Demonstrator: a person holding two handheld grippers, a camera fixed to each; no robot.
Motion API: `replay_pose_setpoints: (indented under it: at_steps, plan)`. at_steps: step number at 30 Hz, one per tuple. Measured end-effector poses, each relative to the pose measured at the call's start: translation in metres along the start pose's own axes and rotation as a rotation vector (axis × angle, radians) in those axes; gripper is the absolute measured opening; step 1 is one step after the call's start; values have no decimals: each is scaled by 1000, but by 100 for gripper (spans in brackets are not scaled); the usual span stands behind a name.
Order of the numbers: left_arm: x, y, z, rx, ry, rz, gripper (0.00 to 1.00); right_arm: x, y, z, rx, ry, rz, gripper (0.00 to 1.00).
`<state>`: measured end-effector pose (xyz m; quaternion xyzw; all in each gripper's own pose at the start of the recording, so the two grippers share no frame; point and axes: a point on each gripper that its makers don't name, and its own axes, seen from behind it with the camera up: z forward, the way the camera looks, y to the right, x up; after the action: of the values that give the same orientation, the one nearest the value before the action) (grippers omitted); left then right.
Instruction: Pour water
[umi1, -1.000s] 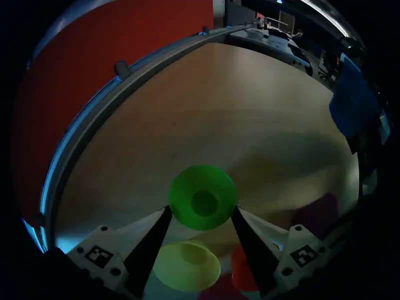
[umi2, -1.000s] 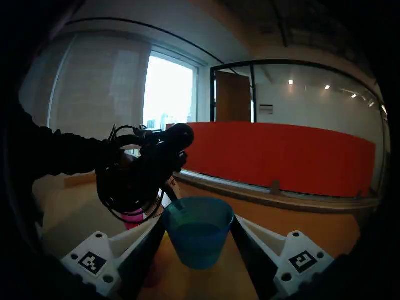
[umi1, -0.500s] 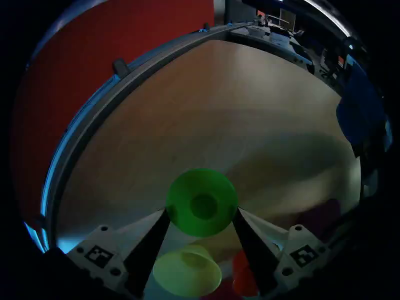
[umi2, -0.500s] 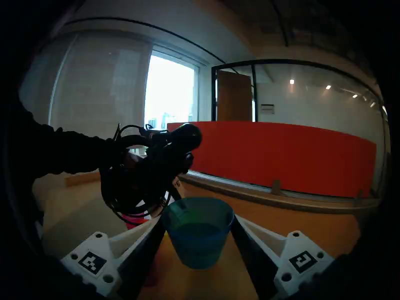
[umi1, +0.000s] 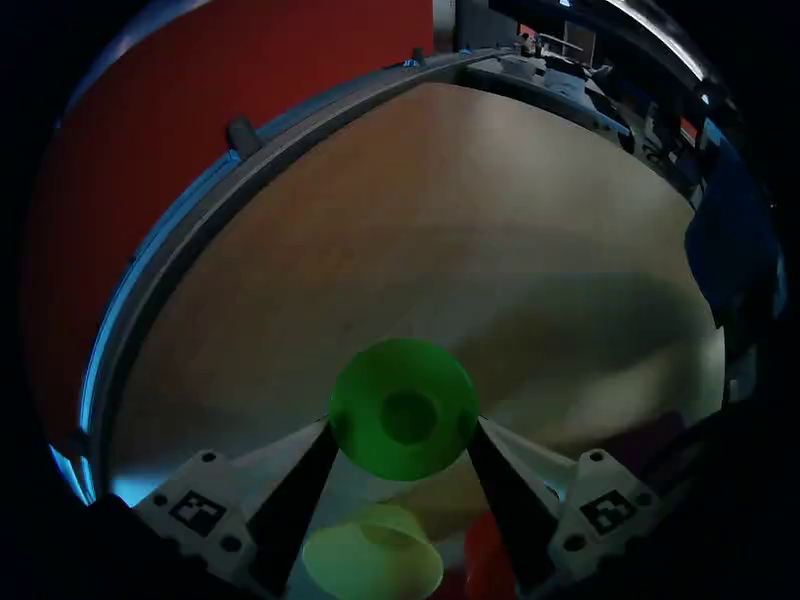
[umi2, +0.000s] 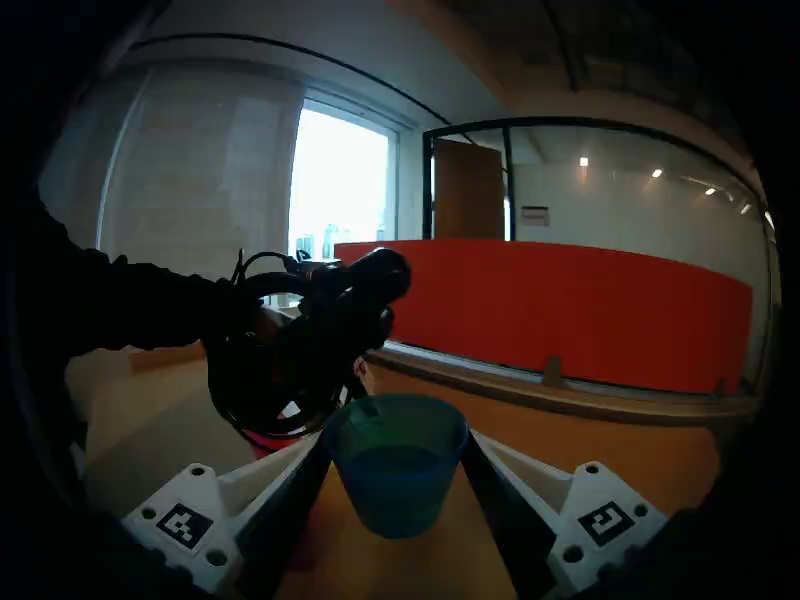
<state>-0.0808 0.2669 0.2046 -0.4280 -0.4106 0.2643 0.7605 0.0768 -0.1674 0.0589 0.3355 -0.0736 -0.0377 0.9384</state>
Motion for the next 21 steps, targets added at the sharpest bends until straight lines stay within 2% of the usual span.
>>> replay_pose_setpoints:
  at_steps: [12,21]
  plan:
    - [1,7,-3,-16,22,18,84,0,1,-1,-5,-2,3,91]
    - [3,4,-8,-8,32,16,84,2,1,-3,-8,-1,2,91]
